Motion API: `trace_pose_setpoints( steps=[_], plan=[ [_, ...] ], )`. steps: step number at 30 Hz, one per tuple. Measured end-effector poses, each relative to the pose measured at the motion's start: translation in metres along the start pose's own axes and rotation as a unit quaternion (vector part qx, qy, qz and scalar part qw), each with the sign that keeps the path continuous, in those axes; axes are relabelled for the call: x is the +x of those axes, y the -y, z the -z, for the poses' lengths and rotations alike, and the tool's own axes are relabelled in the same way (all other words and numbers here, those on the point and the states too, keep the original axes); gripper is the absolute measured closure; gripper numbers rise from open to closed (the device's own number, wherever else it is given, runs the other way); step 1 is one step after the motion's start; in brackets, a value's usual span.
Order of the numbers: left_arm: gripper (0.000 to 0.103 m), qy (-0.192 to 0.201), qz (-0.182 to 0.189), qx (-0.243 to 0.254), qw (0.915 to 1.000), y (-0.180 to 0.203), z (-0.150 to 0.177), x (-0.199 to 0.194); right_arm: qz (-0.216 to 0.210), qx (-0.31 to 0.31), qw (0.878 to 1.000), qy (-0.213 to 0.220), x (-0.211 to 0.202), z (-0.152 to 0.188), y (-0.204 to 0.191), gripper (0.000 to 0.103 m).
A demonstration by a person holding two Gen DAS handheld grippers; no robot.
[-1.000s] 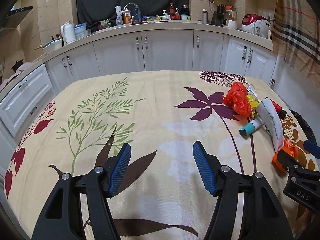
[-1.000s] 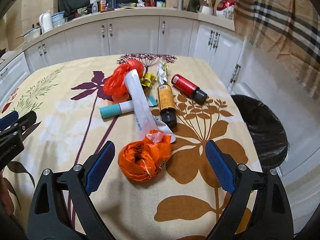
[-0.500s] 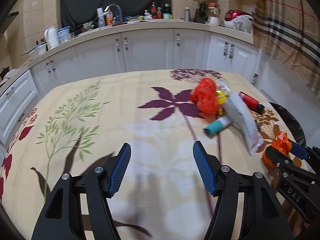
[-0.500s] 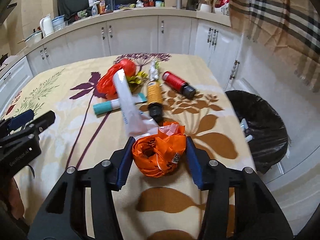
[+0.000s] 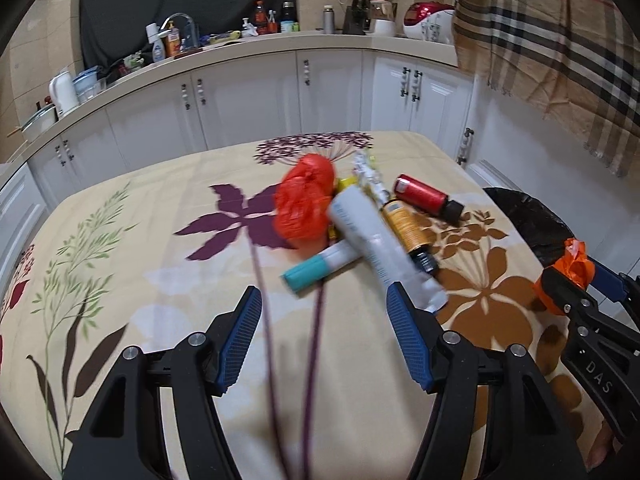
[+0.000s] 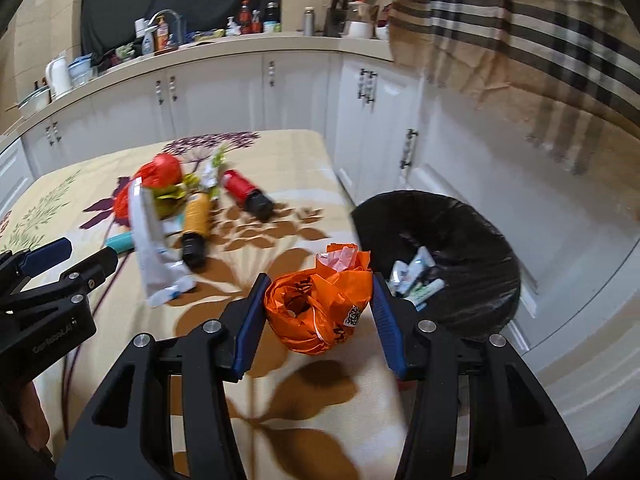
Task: Collect trash
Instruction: 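Grasp the orange plastic bag with the right tool while the left tool grasps the white tube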
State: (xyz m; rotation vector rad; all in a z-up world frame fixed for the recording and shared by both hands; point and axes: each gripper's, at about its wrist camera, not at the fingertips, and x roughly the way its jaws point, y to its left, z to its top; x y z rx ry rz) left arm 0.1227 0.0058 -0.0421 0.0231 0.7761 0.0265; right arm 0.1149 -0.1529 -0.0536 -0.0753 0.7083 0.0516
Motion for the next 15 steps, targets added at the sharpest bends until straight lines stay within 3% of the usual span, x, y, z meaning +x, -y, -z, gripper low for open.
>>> trace_pose_setpoints(
  steps=[11, 15],
  plan=[
    [0.035, -0.018, -0.012, 0.014, 0.9997, 0.029, -0.016, 0.032, -0.008, 0.034, 0.999, -0.002, 0.014, 0.0, 0.04, 0.054],
    [0.054, -0.025, -0.009, 0.02, 0.9994, 0.03, -0.012, 0.034, -0.015, 0.035, 0.999, 0.0, 0.014, -0.001, 0.044, 0.054]
  ],
)
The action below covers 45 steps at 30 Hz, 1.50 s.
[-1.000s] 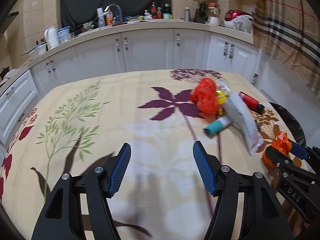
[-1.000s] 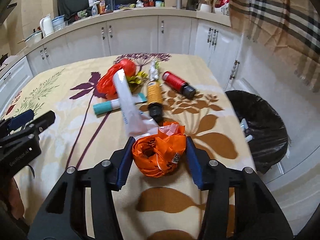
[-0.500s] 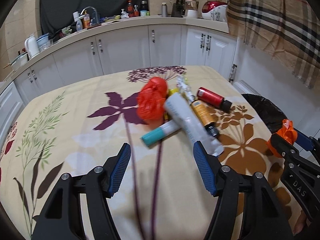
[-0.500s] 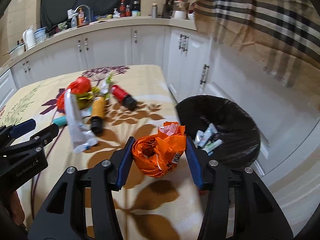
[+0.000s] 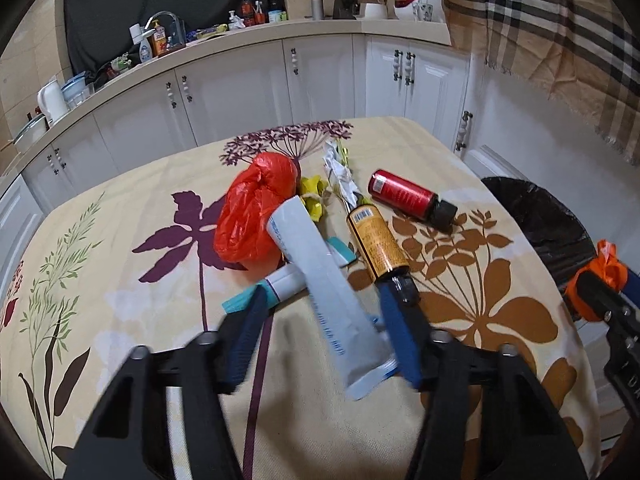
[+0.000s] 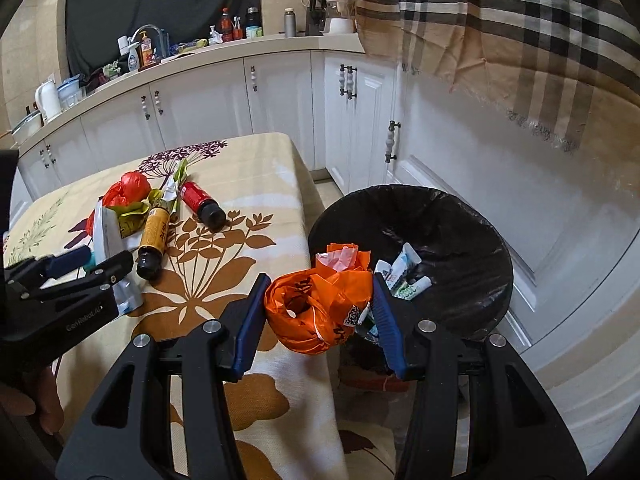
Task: Collect trash
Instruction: 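Grasp the orange plastic bag with the right tool while the left tool grasps the white tube, then carry the orange bag and white tube over the black trash bin, then open both tools to drop the bag and tube into the bin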
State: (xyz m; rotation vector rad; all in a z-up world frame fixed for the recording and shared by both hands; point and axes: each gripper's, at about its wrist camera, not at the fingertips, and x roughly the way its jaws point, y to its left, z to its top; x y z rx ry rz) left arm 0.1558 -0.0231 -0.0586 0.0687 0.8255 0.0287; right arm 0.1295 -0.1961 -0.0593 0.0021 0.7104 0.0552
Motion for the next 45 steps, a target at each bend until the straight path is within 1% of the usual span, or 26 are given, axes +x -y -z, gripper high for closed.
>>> trace_pose_setpoints(
  steps=[2, 8, 13, 20, 26, 28, 33, 39, 45],
  plan=[
    [0.069, -0.005, 0.006, 0.004, 1.0, 0.0, 0.003, 0.001, -0.003, 0.0, 1.0, 0.0, -0.001, 0.001, 0.0, 0.054],
    [0.08, 0.007, 0.005, 0.025, 0.9996, 0.005, 0.007, -0.007, -0.008, 0.002, 1.0, 0.002, -0.003, 0.002, 0.001, 0.054],
    [0.082, 0.014, 0.01, 0.033, 0.9993, 0.006, 0.009, -0.015, -0.006, 0.004, 1.0, 0.007, -0.006, 0.002, 0.002, 0.054],
    [0.082, 0.045, 0.026, 0.041, 0.9978, 0.012, -0.001, -0.035, 0.003, 0.007, 1.0, 0.022, -0.012, -0.002, 0.005, 0.054],
    [0.082, 0.067, 0.053, 0.056, 0.9948, 0.033, -0.018, -0.04, 0.029, 0.003, 0.998, 0.049, -0.017, -0.018, 0.018, 0.054],
    [0.082, 0.076, 0.063, 0.063, 0.993, 0.045, -0.026, -0.04, 0.04, 0.002, 0.998, 0.058, -0.016, -0.023, 0.026, 0.054],
    [0.082, 0.079, 0.091, 0.08, 0.9895, 0.075, -0.043, -0.03, 0.069, 0.012, 0.995, 0.071, -0.008, -0.039, 0.048, 0.054],
    [0.082, 0.072, 0.109, 0.101, 0.9862, 0.111, -0.058, -0.01, 0.096, 0.017, 0.993, 0.073, 0.01, -0.051, 0.073, 0.054],
    [0.082, 0.065, 0.11, 0.12, 0.9845, 0.139, -0.069, 0.011, 0.108, 0.028, 0.992, 0.063, 0.029, -0.053, 0.093, 0.054]
  ],
)
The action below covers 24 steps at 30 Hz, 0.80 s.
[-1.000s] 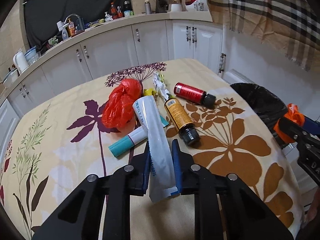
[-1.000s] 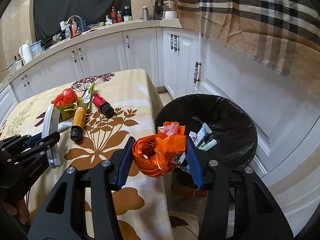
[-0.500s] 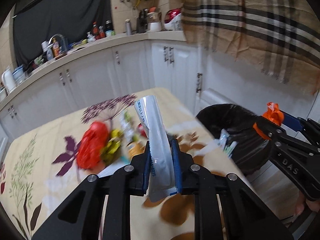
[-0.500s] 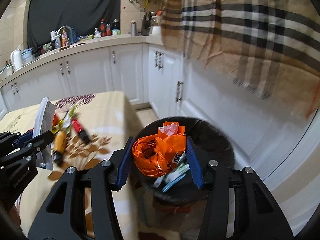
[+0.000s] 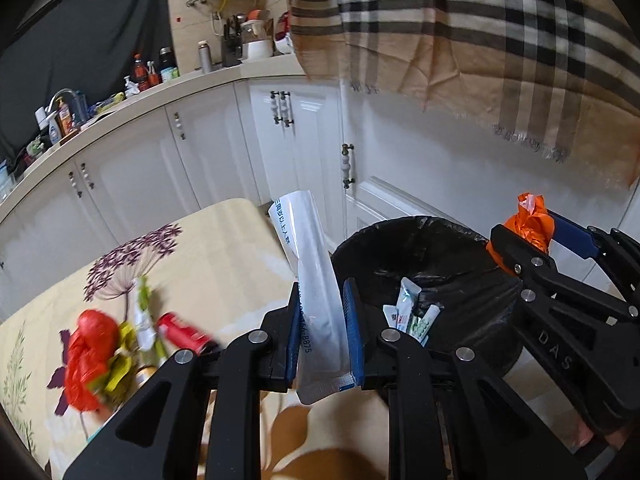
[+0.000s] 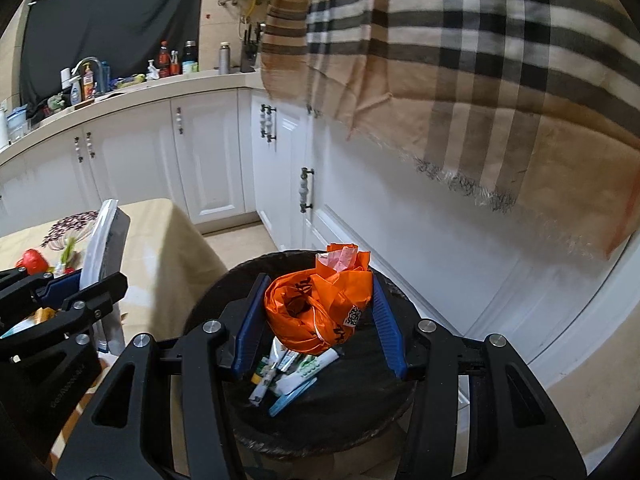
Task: Collect trash
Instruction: 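Open both tools to drop the bag and tube into the bin, then move both open tools back over the table items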
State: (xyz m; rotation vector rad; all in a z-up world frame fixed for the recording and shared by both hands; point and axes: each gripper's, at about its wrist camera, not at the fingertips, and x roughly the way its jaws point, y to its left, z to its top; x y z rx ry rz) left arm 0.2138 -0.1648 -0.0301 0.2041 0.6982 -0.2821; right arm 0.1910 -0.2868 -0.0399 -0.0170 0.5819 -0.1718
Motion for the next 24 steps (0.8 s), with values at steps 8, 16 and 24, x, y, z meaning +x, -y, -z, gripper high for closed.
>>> trace_pose_setpoints(
  steps=[8, 16, 24],
  plan=[
    [0.078, -0.018, 0.002, 0.015, 0.9997, 0.016, -0.015, 0.033, 0.014, 0.009, 1.0, -0.015, 0.035, 0.002, 0.013, 0.048],
    [0.057, -0.013, -0.002, 0.012, 0.9998, 0.014, -0.016, 0.032, 0.025, 0.02, 0.999, -0.012, 0.037, 0.005, 0.019, 0.041],
    [0.057, -0.006, -0.004, -0.002, 1.0, -0.002, -0.009, 0.008, 0.013, 0.021, 1.0, -0.009, 0.012, 0.007, 0.01, 0.041]
  ],
)
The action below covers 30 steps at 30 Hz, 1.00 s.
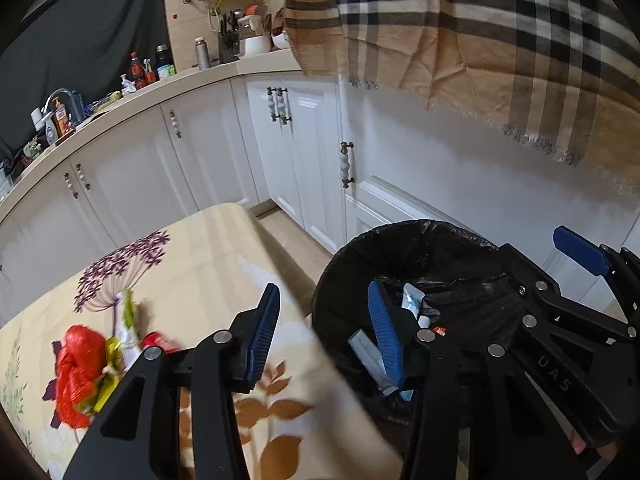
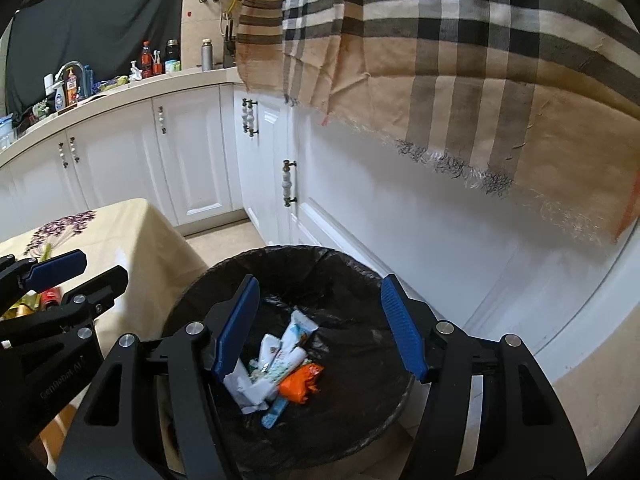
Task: Collect trash
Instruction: 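Move both open tools back over the table items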
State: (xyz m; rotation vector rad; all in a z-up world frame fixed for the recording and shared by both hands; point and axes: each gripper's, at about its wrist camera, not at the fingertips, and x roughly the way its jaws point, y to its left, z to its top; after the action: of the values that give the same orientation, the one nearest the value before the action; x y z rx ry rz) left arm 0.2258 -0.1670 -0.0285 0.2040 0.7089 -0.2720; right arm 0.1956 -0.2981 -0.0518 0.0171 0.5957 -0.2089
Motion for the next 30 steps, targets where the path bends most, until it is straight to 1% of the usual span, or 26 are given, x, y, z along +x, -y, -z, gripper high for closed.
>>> trace_pose_setpoints(
  steps=[7, 14, 22, 30],
  plan=[
    [0.053, -0.001, -0.016, -0.026, 0.9995, -0.037, 0.024, -0.032, -0.039, -0.007, 0.999, -0.003, -0.027, 0.004, -0.03, 0.041],
    [0.053, -0.004, -0.054, -0.058, 0.9969, -0.085, 0.054, -0.062, -0.083, -0.027, 0.996, -0.006, -0.046, 0.006, -0.076, 0.041],
    [0.05, -0.023, -0.105, -0.096, 0.9896, -0.147, 0.094, -0.084, -0.133, -0.055, 0.989, -0.022, -0.054, 0.011, -0.133, 0.041],
    [0.05, -0.035, -0.139, -0.128, 0.9813, -0.198, 0.123, -0.098, -0.162, -0.094, 0.981, -0.042, -0.055, 0.018, -0.19, 0.041]
  ],
)
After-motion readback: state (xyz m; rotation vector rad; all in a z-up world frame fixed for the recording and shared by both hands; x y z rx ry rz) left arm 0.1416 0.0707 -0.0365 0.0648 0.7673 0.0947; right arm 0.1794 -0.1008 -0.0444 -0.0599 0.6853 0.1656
